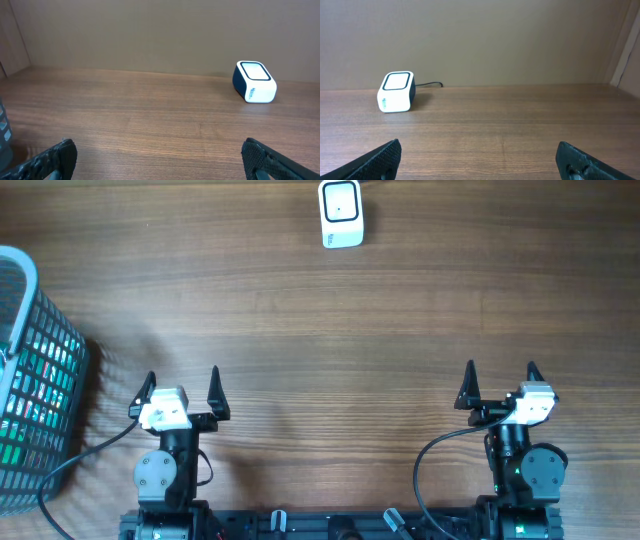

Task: Scan the item barcode

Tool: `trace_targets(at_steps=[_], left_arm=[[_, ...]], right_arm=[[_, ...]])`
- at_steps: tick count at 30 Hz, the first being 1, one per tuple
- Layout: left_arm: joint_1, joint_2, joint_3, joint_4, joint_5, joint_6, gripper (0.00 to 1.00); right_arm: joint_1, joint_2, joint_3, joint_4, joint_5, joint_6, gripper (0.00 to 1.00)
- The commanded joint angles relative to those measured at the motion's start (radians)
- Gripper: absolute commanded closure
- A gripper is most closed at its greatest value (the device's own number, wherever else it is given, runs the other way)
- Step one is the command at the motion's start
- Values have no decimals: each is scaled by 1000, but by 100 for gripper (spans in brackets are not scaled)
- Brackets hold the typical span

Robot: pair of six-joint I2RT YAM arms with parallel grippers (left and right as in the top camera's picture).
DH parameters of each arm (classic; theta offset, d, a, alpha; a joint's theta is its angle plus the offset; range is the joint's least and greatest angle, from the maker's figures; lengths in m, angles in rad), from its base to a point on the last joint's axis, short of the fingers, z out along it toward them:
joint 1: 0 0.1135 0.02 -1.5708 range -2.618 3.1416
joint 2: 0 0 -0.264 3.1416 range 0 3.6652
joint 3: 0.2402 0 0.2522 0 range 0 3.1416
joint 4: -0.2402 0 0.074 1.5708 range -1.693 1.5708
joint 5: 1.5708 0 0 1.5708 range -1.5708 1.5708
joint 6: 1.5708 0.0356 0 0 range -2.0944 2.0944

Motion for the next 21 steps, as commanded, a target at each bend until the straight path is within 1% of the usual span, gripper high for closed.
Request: trace_targets(at_steps=[1, 21], left_arm=[[5, -5, -8, 1, 12, 5, 0], [5, -5, -8, 3, 12, 5, 0]], right_arm=[[5, -7, -1, 2, -9, -12, 0], [5, -7, -1, 2, -9, -12, 0]])
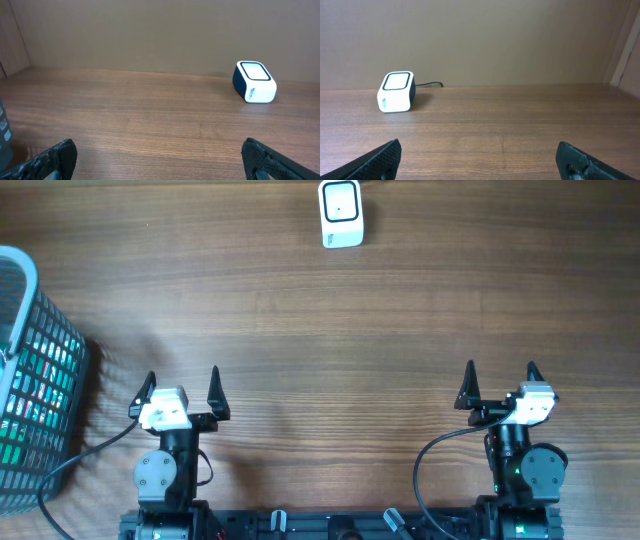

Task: Scan the item barcode

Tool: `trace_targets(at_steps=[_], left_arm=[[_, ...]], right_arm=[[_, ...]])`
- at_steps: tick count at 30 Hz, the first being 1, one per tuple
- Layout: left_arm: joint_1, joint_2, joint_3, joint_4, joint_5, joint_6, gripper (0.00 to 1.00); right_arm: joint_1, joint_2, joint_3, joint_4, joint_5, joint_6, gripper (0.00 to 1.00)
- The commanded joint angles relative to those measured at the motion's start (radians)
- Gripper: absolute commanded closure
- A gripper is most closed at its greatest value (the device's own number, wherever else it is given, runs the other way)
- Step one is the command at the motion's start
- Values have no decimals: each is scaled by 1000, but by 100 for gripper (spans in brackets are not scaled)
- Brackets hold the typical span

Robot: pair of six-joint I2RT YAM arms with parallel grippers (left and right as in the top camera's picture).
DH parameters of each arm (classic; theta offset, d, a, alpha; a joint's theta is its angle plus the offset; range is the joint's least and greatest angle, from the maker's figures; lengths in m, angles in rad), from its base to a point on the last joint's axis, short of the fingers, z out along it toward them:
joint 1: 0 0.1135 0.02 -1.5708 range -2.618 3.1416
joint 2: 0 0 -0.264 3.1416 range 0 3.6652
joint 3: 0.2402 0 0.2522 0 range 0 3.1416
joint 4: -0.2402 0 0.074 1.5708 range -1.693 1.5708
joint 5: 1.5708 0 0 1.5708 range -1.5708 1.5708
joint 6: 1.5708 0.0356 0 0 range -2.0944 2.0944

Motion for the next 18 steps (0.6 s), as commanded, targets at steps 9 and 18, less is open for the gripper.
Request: trace_targets(at_steps=[9, 18], left_arm=[[5, 18, 4, -28, 147, -240, 0], [5, 276, 293, -238, 327, -285, 0]], right_arm=[[5, -7, -1, 2, -9, -12, 0], [5, -7, -1, 2, -9, -12, 0]])
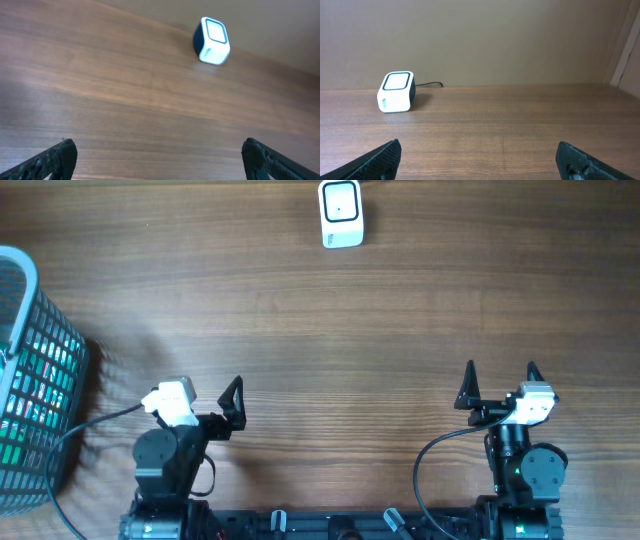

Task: Scan the item barcode
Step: 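Move the left gripper left into the grey basket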

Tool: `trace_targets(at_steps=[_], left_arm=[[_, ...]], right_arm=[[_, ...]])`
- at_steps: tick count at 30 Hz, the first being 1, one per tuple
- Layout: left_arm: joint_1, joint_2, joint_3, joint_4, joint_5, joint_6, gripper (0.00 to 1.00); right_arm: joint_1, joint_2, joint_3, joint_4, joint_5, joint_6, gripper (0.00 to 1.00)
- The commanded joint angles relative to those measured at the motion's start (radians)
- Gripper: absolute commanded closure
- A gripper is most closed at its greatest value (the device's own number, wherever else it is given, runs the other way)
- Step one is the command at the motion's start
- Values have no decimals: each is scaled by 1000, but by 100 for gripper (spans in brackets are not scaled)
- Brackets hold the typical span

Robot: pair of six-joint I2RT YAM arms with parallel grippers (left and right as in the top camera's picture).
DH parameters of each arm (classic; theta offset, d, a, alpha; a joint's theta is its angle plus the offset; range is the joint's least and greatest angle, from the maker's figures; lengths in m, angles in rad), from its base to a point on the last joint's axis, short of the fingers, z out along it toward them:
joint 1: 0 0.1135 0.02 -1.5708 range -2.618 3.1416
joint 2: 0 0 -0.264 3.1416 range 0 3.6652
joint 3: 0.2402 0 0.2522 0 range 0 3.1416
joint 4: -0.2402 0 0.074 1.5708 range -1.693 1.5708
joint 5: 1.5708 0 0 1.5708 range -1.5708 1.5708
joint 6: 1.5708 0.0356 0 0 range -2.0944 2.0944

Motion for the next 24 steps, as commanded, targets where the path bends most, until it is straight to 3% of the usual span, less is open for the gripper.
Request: trace_targets(at_steps=[1, 6, 14, 20, 22, 23, 24], left_arm=[[5, 100, 192, -32, 114, -19, 0], [5, 172, 302, -99, 332, -19, 0], [5, 173, 312, -127, 383, -15, 0], [6, 173, 461, -65, 336, -24, 1], [10, 174, 534, -61, 239, -24, 18], [10, 178, 584, -68, 137, -23, 43], [10, 182, 614, -71, 77, -23, 77]], right_arm=[[5, -7, -1, 2, -9, -12, 0], [5, -7, -1, 2, -9, -12, 0], [5, -7, -1, 2, -9, -12, 0], [5, -7, -1, 2, -9, -12, 0], [5, -7, -1, 2, -9, -12, 0], [5, -7, -1, 2, -9, -12, 0], [5, -7, -1, 2, -9, -12, 0]])
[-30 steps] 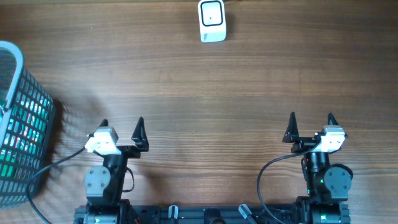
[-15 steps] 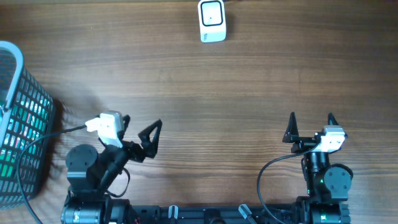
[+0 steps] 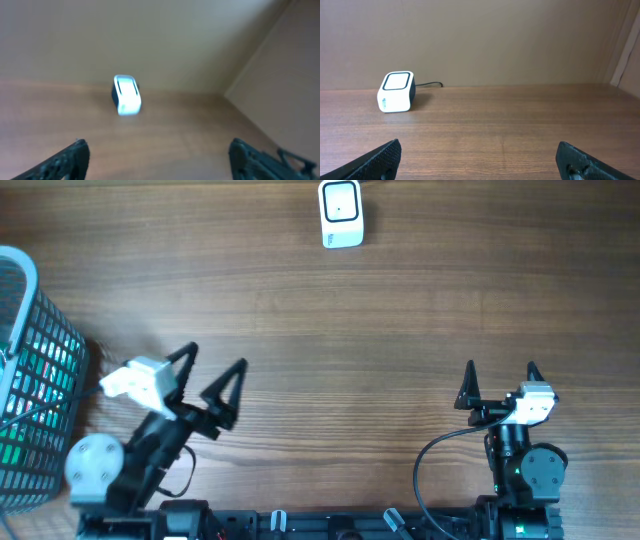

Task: Scan the item barcode
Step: 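Move the left gripper left into the grey basket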

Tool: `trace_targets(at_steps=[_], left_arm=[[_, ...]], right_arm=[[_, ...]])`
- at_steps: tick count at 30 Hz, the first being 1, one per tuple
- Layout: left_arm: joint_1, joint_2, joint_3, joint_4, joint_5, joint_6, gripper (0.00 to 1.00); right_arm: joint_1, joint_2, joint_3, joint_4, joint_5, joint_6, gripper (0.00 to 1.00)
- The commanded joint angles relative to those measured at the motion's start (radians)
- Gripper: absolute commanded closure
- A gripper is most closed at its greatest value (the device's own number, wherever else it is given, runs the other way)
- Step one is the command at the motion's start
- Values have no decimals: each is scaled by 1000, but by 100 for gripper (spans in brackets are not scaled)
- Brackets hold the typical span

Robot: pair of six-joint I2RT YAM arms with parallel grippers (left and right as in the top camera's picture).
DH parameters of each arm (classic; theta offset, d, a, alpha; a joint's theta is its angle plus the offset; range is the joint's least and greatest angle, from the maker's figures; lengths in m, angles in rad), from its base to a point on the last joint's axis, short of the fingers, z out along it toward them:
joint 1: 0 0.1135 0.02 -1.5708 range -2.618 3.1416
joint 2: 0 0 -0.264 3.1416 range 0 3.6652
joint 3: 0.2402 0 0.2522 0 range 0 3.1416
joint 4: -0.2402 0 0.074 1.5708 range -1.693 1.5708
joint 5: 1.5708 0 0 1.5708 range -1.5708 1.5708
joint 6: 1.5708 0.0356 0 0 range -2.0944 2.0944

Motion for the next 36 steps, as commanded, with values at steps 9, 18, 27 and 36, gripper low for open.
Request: trace_targets(at_steps=[9, 18, 27, 36], left_arm=[[10, 12, 178, 82, -824, 14, 0], [24, 269, 313, 151, -894, 119, 0], [129, 397, 510, -97, -980, -2, 0], [130, 399, 510, -111, -979, -21, 0]], right_arm=[[5, -7, -1, 2, -9, -12, 0], [5, -7, -1, 2, -9, -12, 0], [5, -7, -1, 2, -9, -12, 0], [5, -7, -1, 2, -9, -12, 0]])
